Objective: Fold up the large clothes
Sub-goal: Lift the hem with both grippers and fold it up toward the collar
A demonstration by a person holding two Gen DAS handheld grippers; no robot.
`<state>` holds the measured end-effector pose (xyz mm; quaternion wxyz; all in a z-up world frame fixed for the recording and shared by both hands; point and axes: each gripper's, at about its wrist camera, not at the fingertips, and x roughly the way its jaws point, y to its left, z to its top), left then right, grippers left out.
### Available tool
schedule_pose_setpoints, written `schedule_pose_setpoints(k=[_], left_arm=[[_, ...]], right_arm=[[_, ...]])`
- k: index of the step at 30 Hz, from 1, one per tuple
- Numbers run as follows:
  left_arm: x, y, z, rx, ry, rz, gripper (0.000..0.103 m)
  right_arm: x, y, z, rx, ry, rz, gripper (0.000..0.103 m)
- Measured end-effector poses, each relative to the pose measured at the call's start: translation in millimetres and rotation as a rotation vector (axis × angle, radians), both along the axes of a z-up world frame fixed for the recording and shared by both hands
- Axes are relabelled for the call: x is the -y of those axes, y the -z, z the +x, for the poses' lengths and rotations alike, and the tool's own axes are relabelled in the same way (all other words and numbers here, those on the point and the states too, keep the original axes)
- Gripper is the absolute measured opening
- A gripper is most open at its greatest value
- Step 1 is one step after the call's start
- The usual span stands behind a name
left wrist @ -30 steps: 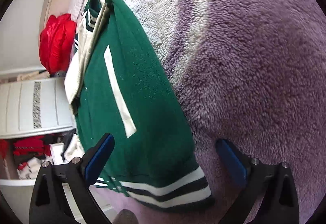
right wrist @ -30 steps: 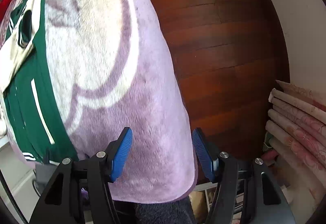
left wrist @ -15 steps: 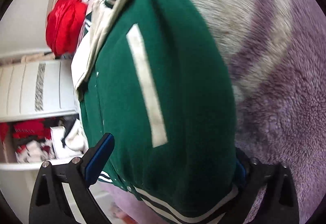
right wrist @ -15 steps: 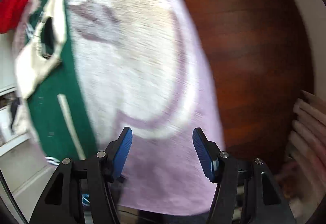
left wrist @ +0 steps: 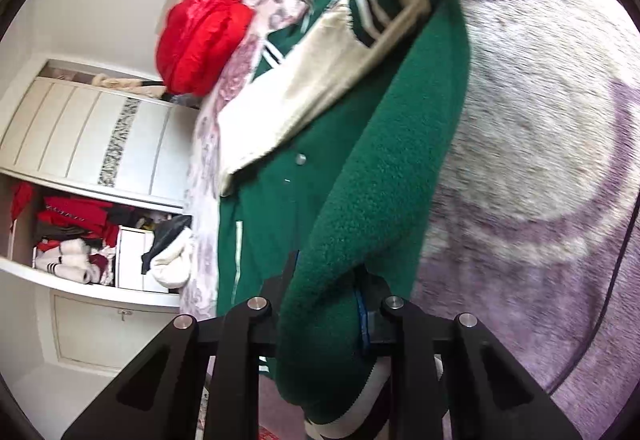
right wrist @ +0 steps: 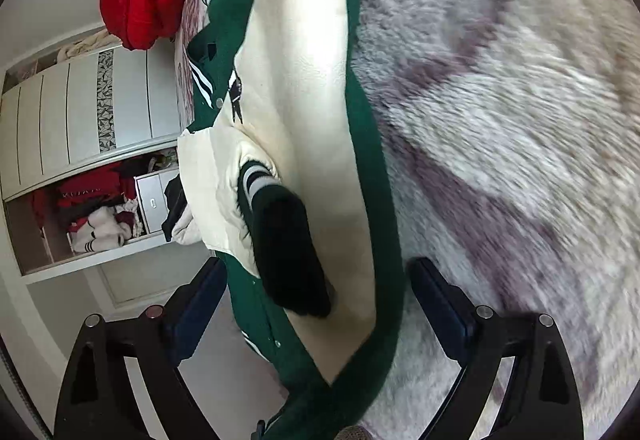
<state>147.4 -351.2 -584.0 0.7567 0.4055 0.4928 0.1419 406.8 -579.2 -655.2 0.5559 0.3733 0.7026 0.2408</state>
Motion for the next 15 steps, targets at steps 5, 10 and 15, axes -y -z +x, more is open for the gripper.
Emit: schedule_pose_setpoints(k=[5,10,15], left_arm=[[-11,-2,0,0.045,-0.013,0.011,0.021],[-43,-18,5,0.089,-0.061,-0.035,0.021],[-90,-48,7,0.109,-0.123,-0.141,0.021]], right_arm=[[-50,5,10,0.016,-0.073,-0.056,0.066],[-77,-20,5,0.038,-0.061,-0.153,0.017],[-121,-89,17,0.103,-0.059,-0.194,0.015]])
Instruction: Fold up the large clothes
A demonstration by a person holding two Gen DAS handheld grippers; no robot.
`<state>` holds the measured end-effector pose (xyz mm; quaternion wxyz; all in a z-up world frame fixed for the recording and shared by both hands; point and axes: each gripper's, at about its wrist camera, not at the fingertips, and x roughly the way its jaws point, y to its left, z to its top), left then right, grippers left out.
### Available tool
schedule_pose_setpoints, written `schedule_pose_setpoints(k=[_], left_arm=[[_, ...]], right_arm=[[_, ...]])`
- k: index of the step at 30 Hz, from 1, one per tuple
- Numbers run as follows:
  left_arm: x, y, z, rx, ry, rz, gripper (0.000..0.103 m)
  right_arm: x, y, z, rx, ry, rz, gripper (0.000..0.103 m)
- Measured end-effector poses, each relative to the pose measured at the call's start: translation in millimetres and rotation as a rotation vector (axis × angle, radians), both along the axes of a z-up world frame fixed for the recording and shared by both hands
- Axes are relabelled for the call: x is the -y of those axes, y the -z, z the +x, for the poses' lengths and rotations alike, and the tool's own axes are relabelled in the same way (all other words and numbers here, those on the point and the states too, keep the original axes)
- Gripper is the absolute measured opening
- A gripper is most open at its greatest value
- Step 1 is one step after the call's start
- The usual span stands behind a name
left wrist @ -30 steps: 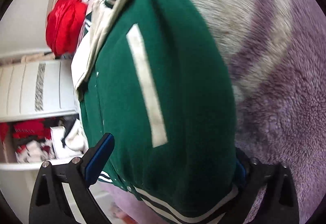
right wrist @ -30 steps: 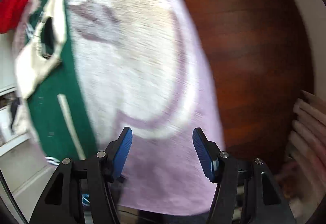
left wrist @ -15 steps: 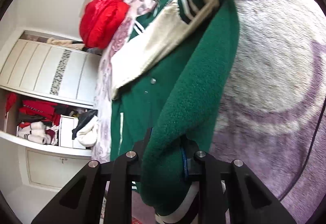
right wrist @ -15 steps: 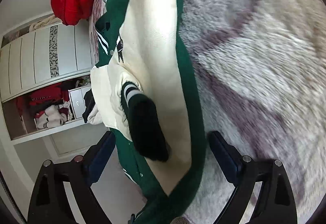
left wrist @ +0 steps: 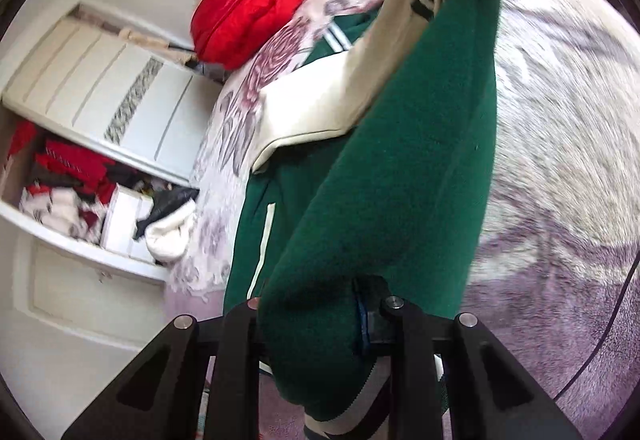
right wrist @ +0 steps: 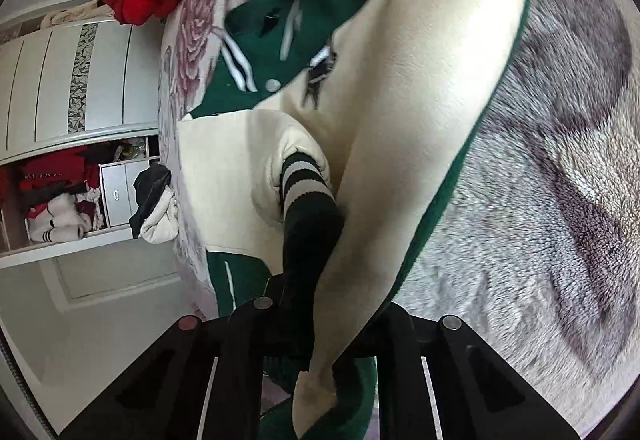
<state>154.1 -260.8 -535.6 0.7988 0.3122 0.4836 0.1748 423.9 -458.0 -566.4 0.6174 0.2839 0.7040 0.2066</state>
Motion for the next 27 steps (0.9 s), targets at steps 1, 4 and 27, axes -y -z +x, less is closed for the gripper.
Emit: schedule_pose_setpoints(k=[1,4,27], left_arm=[[-9,-5,1,-0.002,-0.009,-0.021,0.021],[-57,-28,6,-0.010,-0.076,-0.133,0.021],[-467,49,-32,-0.194,-0.619,-1.047,0.069]], right_arm=[[-19,-17,4,0.018,-0.005,-0.009,0.015],[-80,-60,21,0.052,-0.037,-0.028,0.015],[-447,4,79,-0.082,-0.240,-0.167,0.074]])
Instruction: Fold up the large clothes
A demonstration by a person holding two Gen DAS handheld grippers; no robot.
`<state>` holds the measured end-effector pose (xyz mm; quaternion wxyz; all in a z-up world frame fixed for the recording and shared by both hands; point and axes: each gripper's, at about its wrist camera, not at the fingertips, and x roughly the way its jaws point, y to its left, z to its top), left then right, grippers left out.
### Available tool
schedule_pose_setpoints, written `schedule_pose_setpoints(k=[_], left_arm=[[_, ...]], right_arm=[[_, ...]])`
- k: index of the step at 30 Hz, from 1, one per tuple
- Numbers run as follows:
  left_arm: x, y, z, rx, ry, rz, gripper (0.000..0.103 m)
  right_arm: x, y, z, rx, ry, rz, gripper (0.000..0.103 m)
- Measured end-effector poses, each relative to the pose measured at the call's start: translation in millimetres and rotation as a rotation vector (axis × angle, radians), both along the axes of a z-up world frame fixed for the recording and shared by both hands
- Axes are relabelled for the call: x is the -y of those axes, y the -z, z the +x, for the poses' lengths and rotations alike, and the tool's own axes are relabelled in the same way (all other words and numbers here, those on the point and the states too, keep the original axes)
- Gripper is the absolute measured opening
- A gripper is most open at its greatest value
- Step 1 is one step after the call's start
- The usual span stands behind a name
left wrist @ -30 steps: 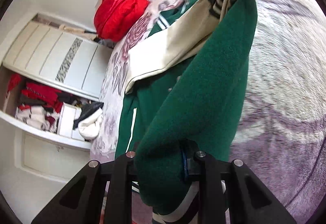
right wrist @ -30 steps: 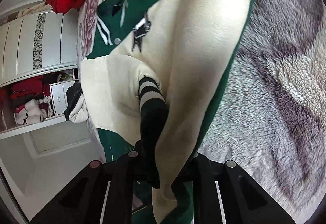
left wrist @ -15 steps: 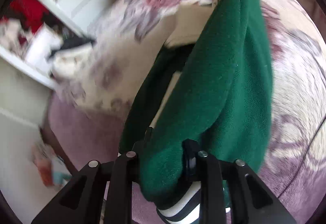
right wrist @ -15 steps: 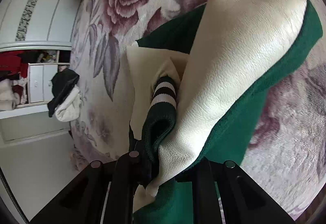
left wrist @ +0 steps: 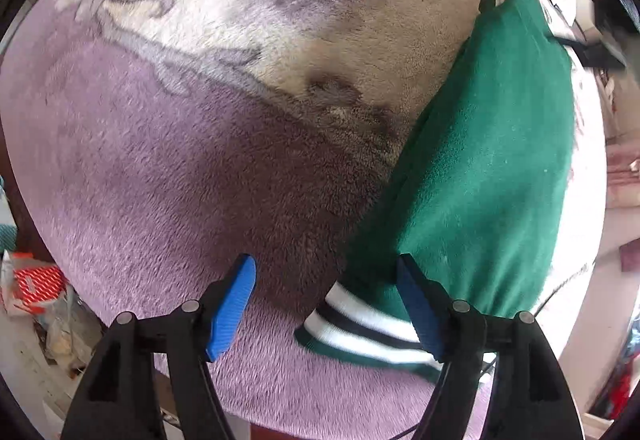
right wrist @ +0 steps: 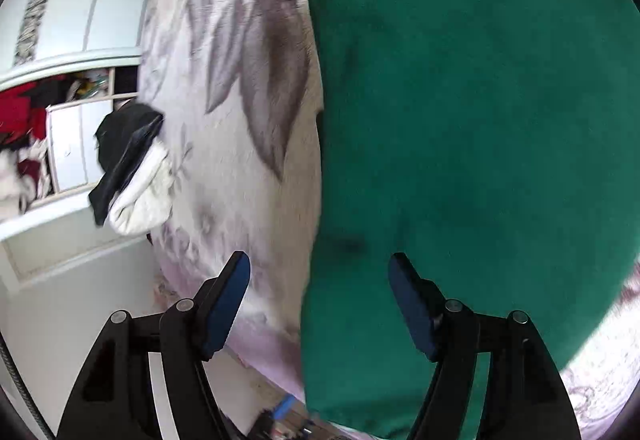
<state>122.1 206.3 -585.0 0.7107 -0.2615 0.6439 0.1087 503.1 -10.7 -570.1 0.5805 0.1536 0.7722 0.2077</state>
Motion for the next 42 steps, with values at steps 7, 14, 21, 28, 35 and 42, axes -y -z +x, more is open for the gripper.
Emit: schedule_pose_setpoints(k=[7,14,21,28,35,42], left_arm=[[-15,-5,-26,0.079,-0.112,-0.202,0.068],[11,23,22,0.056,0.019,-0.092,0.022],[-12,20,22,0.098,0.087,-0.215,0.030],[-12,69,46,0.103,0.076,-0.366,0.060],[1,26,32,0.227,0.055,-0.269,0.019],[36,-6,-39,0.147,0.072,-0.278,0.018]], right_arm=[[104,-16,-118,0.058,-0.136,-0.189,0.074],[197,56,-254,-0.191,0.061,-0.164,0.074],[219,100,-305,-0.249,0.191,0.036,0.074],[206,128,-316,-0.244,0.337,0.253,0.071],[192,117,-322,-0.201,0.377,0.290,0.013],[235,63,-378,-0.255,0.349,0.285,0.011]])
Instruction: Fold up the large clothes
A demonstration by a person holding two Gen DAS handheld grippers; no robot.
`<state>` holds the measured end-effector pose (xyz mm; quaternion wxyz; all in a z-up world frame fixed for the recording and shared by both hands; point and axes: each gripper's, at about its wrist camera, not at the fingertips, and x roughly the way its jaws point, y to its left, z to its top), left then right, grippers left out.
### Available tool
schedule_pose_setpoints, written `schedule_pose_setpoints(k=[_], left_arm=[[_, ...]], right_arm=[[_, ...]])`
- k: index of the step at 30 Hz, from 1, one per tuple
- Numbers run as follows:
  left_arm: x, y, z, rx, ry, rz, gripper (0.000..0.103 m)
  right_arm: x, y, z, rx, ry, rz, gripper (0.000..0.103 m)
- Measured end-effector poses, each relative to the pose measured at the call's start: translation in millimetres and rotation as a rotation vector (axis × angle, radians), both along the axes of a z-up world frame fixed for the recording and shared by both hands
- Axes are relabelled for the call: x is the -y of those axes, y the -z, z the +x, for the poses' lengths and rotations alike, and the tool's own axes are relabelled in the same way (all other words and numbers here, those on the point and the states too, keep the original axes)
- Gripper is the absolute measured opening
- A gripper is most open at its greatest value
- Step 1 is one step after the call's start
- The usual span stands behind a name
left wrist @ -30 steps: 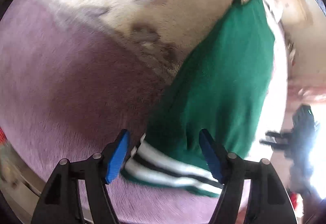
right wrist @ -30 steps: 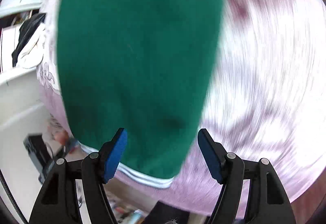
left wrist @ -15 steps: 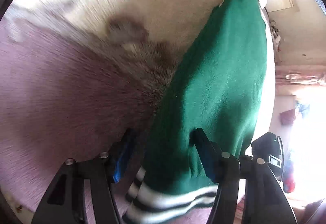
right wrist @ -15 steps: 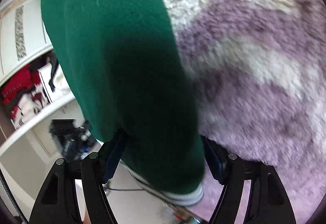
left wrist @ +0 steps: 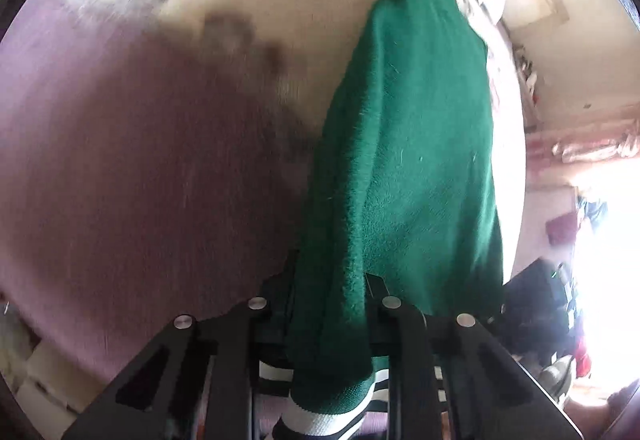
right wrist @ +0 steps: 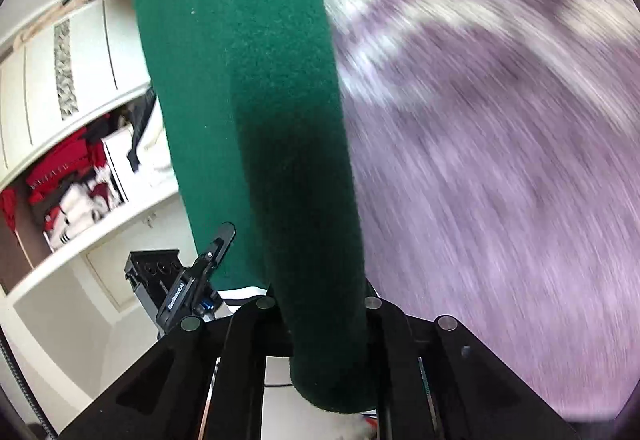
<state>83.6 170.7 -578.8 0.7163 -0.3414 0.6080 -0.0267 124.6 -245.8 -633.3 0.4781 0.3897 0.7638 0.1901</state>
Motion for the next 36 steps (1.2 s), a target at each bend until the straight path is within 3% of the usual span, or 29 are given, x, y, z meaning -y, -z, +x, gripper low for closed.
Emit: schedule_pose_setpoints(k=[5,9,10,11,12,14,17,21,25,28,29,30,32,33,35,36], left_arm=[[15,0,-53,-0.211,0.023,-0.037,0.026],[3,-47,-55,-0.242,-0.009,-0.057,0.029],[0,-59,-51,-0.230,-0.003,-0.065,0.031],[-5,-71,-44,-0.219,0.009,-0.059,0.041],[-12,-81,-39,-0.206,0.020,-0.041,0.054],[-21,-92,-5,-0.159,0.035,-0.030,0.060],[-25,-85,72,-0.066,0.058,-0.012,0.060],[-8,-51,184,0.042,0.117,0.030,0.060],[10,2,267,0.049,0.190,0.018,0.060],[27,19,287,0.116,0.227,-0.045,0.050],[28,15,284,0.141,0.234,-0.057,0.037],[25,7,280,0.185,0.235,-0.115,0.021],[8,-4,274,0.282,0.190,-0.336,0.011],[-2,-1,270,0.282,0.170,-0.349,0.011],[-19,23,270,0.196,0.183,-0.251,0.012],[-29,40,270,0.149,0.168,-0.246,0.017]], right_arm=[[42,-8,-68,-0.101,-0.120,-0.072,0.015],[59,-5,-51,-0.164,-0.155,-0.139,0.036],[61,-12,-40,-0.140,-0.149,-0.155,0.046],[67,-22,-30,-0.096,-0.142,-0.168,0.055],[73,-33,-20,-0.058,-0.143,-0.175,0.071],[82,-54,-2,0.004,-0.144,-0.191,0.074],[94,-69,29,0.054,-0.123,-0.250,0.074],[104,-66,80,0.058,-0.055,-0.353,0.074],[107,-59,104,0.040,0.019,-0.406,0.074],[95,-45,111,-0.005,0.066,-0.421,0.074],[88,-39,113,-0.020,0.080,-0.420,0.074],[79,-33,116,-0.036,0.086,-0.423,0.074],[73,-25,118,-0.055,0.093,-0.435,0.074],[72,-23,119,-0.062,0.094,-0.444,0.074],[65,-20,124,-0.076,0.102,-0.457,0.074],[54,-20,127,-0.078,0.108,-0.453,0.074]])
